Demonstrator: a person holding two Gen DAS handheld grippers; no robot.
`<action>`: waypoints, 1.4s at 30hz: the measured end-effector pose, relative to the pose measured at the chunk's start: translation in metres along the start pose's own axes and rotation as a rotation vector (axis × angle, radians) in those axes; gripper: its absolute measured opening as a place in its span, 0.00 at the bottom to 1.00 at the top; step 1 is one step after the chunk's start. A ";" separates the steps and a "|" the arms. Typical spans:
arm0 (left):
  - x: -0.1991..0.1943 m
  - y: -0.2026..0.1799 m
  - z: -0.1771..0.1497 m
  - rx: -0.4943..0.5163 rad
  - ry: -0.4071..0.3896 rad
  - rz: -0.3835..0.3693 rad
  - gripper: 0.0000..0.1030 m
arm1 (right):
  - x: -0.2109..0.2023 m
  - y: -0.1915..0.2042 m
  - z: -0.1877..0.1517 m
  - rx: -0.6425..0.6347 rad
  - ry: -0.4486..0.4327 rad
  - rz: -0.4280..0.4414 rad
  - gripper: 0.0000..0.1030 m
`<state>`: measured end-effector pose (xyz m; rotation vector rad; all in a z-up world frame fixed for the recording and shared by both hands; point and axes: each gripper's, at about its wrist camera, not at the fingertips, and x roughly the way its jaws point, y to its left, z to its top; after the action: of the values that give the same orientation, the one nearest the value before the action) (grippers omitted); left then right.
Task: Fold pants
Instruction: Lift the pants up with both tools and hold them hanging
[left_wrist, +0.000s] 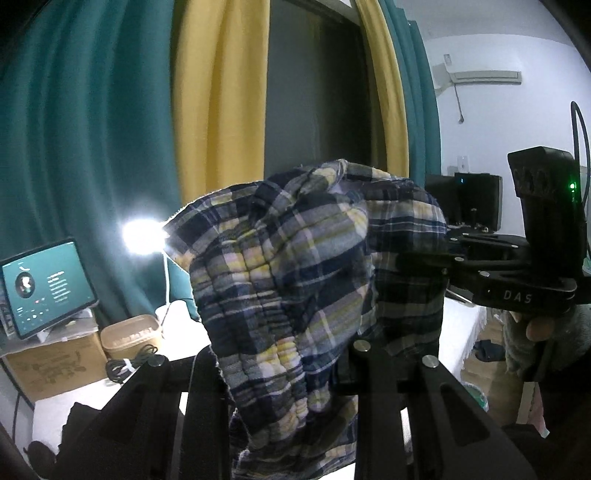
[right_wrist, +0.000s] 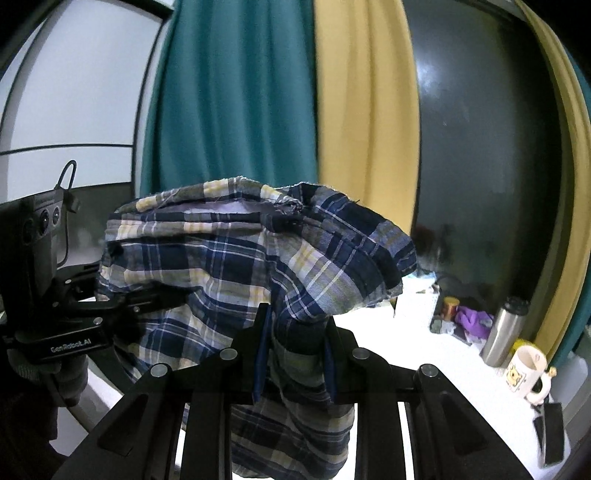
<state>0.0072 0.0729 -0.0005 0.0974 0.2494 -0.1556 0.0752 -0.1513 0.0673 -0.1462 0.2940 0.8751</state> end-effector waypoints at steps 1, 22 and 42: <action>-0.003 0.002 -0.001 -0.001 -0.005 0.005 0.25 | -0.001 0.004 0.003 -0.006 -0.004 0.004 0.25; -0.050 0.046 -0.025 -0.072 0.007 0.112 0.25 | 0.061 0.037 0.002 -0.014 0.046 0.126 0.25; -0.046 0.093 -0.049 -0.126 0.134 0.196 0.25 | 0.155 0.055 -0.022 0.032 0.180 0.235 0.25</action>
<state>-0.0326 0.1765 -0.0288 0.0071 0.3806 0.0618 0.1220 -0.0084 -0.0022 -0.1639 0.5005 1.0913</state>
